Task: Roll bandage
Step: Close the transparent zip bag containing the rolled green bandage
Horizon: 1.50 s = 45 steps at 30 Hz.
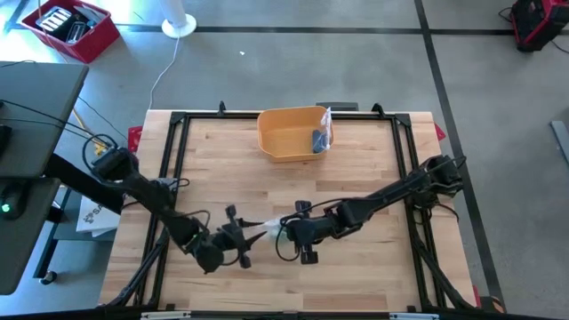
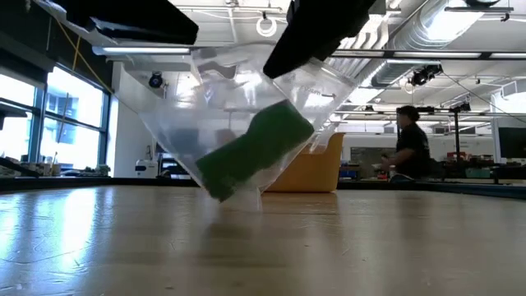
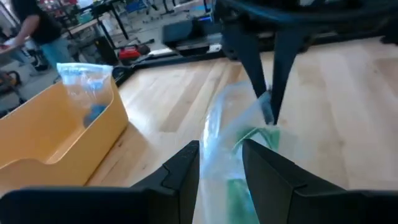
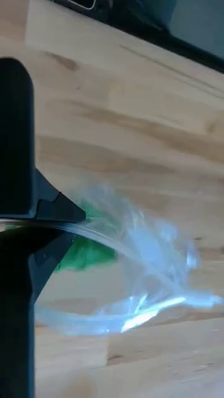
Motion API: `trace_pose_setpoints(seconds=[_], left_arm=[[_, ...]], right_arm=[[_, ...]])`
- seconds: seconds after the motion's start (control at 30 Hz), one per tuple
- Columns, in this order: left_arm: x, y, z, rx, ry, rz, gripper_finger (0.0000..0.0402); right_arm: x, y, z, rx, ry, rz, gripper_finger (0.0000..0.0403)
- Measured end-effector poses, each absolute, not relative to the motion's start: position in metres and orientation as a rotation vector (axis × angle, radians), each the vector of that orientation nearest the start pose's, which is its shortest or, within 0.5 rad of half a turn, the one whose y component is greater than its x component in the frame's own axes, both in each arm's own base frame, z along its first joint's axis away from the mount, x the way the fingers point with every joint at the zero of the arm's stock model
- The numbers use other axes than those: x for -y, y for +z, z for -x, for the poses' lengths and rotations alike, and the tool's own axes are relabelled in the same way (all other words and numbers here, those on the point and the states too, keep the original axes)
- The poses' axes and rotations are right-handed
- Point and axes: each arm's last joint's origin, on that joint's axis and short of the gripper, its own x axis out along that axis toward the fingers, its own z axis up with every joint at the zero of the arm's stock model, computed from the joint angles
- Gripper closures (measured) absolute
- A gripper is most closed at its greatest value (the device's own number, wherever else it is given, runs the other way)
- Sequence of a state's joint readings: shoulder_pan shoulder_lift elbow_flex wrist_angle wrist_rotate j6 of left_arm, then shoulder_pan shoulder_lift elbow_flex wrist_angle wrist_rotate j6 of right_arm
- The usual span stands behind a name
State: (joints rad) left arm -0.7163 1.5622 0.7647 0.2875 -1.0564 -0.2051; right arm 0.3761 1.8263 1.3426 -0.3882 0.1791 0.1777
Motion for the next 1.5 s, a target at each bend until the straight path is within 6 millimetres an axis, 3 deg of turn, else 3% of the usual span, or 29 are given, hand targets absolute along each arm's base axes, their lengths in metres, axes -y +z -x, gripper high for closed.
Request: trace_pose_setpoints(seconds=[0.33, 0.43, 0.57, 0.7, 0.9, 1.03, 1.13, 1.3, 1.4, 1.5], left_arm=[[0.172, 0.175, -0.266, -0.323, 0.335, -0.169, 0.0281], [0.171, 0.176, -0.267, -0.336, 0.298, -0.162, 0.0304], [0.173, 0.177, -0.267, -0.362, 0.231, -0.226, 0.0374], [0.179, 0.202, -0.273, -0.382, 0.228, -0.24, 0.0384], [0.174, 0.235, -0.288, -0.567, 0.275, -0.259, 0.0387], [0.167, 0.237, -0.293, -0.66, 0.31, -0.23, 0.0387], [0.164, 0.232, -0.294, -0.694, 0.32, -0.225, 0.0387], [0.169, 0.221, -0.295, -0.73, 0.319, -0.239, 0.0386], [0.175, 0.219, -0.293, -0.731, 0.299, -0.246, 0.0385], [0.18, 0.22, -0.291, -0.713, 0.283, -0.24, 0.0385]], right_arm=[[-0.144, 0.225, -0.367, -0.836, 0.124, 0.076, 0.0403], [-0.146, 0.225, -0.366, -0.838, 0.139, 0.103, 0.0403], [-0.146, 0.225, -0.364, -0.853, 0.148, 0.16, 0.0403], [-0.14, 0.232, -0.353, -0.913, 0.143, 0.242, 0.04], [-0.129, 0.258, -0.329, -0.96, 0.128, 0.321, 0.0331], [-0.135, 0.269, -0.334, -0.847, 0.22, 0.253, 0.0256], [-0.145, 0.262, -0.344, -0.788, 0.265, 0.249, 0.0214], [-0.16, 0.232, -0.357, -0.525, 0.129, 0.32, 0.02], [-0.157, 0.217, -0.352, -0.421, 0.002, 0.325, 0.0199], [-0.147, 0.204, -0.349, -0.383, -0.011, 0.318, 0.0199]])
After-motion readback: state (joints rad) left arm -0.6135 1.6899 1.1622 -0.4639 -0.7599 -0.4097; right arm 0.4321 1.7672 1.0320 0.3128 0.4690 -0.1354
